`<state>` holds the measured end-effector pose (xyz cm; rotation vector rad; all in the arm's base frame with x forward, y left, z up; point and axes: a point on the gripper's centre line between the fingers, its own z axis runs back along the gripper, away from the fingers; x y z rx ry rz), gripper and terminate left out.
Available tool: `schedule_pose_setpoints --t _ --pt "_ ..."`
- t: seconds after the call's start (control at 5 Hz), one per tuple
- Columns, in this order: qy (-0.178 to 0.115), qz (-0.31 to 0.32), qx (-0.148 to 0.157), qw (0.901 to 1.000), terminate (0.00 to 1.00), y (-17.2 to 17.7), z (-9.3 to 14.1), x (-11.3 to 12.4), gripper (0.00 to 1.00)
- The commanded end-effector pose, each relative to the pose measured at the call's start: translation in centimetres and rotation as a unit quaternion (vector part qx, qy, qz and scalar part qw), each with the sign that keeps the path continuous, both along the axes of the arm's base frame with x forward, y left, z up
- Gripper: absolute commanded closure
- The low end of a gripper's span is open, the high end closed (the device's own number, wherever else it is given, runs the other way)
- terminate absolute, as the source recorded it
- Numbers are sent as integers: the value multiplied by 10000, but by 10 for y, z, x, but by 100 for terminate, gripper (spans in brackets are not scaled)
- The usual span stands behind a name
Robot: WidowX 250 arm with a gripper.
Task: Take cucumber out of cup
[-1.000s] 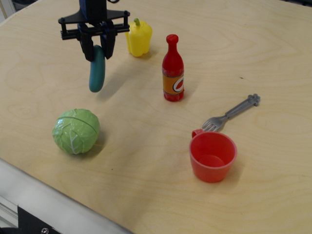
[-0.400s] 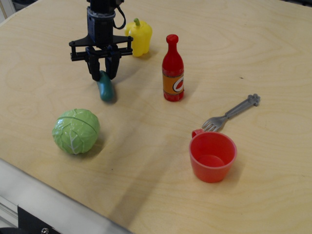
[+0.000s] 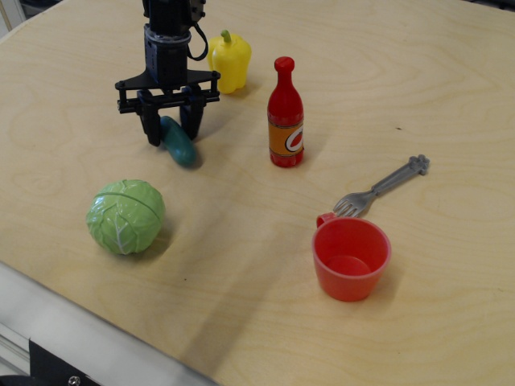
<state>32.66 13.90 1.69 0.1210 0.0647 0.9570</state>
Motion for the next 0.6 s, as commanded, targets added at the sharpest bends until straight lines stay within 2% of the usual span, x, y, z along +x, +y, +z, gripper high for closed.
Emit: schedule_pose_setpoints --t 0.0,0.2,0.4 --pt "-900 282 345 9949 0 -8 77 -24 0" --pt "-900 282 345 9949 0 -8 77 -24 0" --pt "-900 282 345 9949 100 -8 77 -24 0"
